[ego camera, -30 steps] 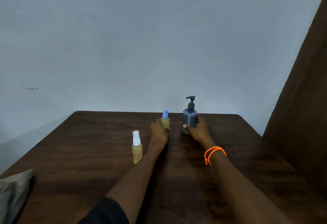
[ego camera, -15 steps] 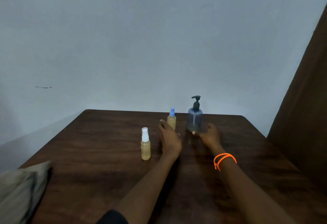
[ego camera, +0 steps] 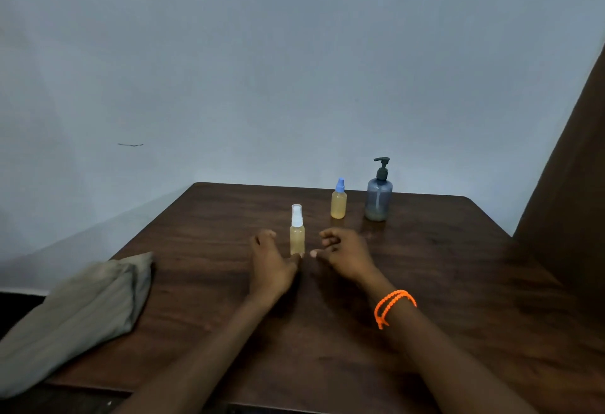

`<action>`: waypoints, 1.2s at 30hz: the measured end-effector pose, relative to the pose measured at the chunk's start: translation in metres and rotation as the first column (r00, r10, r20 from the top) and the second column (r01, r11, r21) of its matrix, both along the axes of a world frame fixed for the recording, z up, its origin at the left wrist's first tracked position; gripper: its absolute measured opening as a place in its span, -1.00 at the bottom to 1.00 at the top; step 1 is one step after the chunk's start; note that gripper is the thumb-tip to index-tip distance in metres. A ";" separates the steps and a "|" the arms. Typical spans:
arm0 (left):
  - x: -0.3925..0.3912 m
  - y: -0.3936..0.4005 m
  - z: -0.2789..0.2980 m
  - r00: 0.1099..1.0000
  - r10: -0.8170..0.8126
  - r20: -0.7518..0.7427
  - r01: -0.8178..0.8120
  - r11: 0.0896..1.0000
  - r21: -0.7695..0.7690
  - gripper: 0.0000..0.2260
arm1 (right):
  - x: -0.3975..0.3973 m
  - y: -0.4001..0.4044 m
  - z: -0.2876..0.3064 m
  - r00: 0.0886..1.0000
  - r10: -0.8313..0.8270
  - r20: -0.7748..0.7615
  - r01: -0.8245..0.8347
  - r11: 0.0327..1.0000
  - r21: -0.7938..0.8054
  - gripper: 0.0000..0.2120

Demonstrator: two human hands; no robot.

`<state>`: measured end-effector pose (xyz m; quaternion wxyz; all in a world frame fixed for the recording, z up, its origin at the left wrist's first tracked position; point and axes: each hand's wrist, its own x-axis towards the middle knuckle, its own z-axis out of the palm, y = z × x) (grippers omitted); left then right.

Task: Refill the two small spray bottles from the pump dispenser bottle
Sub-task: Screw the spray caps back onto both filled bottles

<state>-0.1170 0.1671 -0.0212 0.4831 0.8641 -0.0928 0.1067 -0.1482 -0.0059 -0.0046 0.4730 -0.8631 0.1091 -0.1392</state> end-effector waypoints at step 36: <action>0.126 -0.050 0.005 0.980 -0.187 0.065 0.179 0.977 0.119 -0.80 | 0.100 0.003 0.007 0.978 -0.181 0.102 0.189 0.979 -0.074 -0.86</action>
